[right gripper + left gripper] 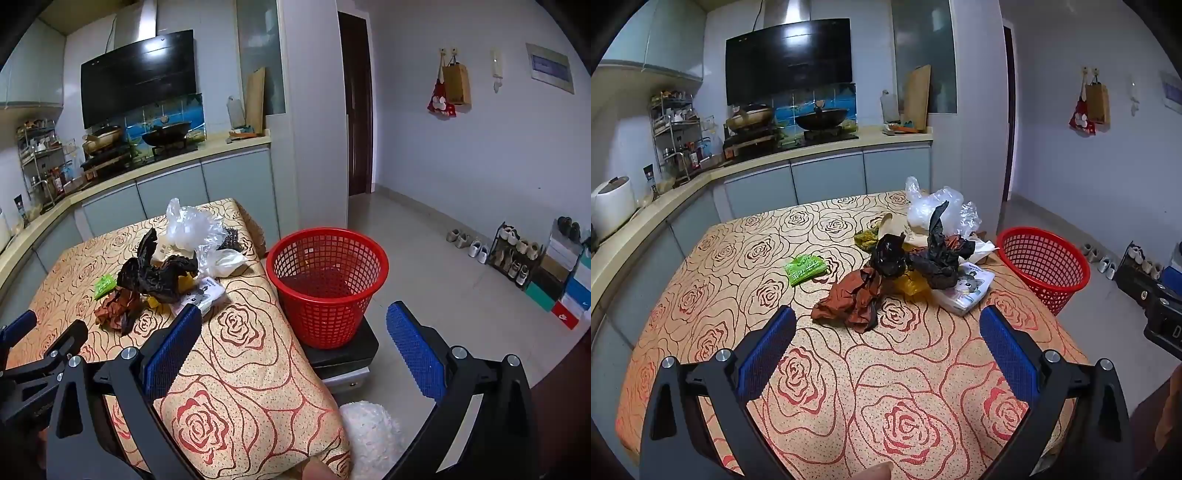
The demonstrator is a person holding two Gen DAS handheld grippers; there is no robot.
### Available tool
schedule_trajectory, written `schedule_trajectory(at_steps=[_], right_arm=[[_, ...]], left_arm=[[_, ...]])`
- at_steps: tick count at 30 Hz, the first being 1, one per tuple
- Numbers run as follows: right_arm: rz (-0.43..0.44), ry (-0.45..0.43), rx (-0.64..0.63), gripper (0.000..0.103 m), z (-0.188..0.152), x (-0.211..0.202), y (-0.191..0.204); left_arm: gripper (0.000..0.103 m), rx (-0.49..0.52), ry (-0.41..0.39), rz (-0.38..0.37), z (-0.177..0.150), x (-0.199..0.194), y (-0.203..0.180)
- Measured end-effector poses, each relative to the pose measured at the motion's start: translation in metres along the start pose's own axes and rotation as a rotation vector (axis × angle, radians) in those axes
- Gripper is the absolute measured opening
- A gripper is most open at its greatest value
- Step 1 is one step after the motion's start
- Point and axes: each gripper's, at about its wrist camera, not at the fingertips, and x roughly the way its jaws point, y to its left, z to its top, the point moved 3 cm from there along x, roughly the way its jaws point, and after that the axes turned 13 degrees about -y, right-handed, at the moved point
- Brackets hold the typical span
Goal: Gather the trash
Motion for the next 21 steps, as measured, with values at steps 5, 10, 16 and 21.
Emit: schedule_trajectory(at_steps=[5, 10, 16, 21], right_arm=[[0.000, -0.007, 0.000, 0.098, -0.0005, -0.0007, 0.0006], [0.000, -0.008, 0.001, 0.098, -0.0008, -0.0012, 0.0005], [0.003, -0.010, 0.004, 0.098, 0.0011, -0.0012, 0.0004], [0.008, -0.012, 0.006, 0.098, 0.0010, 0.0041, 0.0006]], left_arm=[[0.096, -0.005, 0.002, 0.004, 0.0006, 0.0009, 0.0026], [0.096, -0.007, 0.003, 0.007, 0.0007, 0.0027, 0.0041], [0.096, -0.008, 0.000, 0.007, 0.0033, 0.0042, 0.0056], [0.096, -0.007, -0.003, 0.006, 0.0055, 0.0044, 0.0056]])
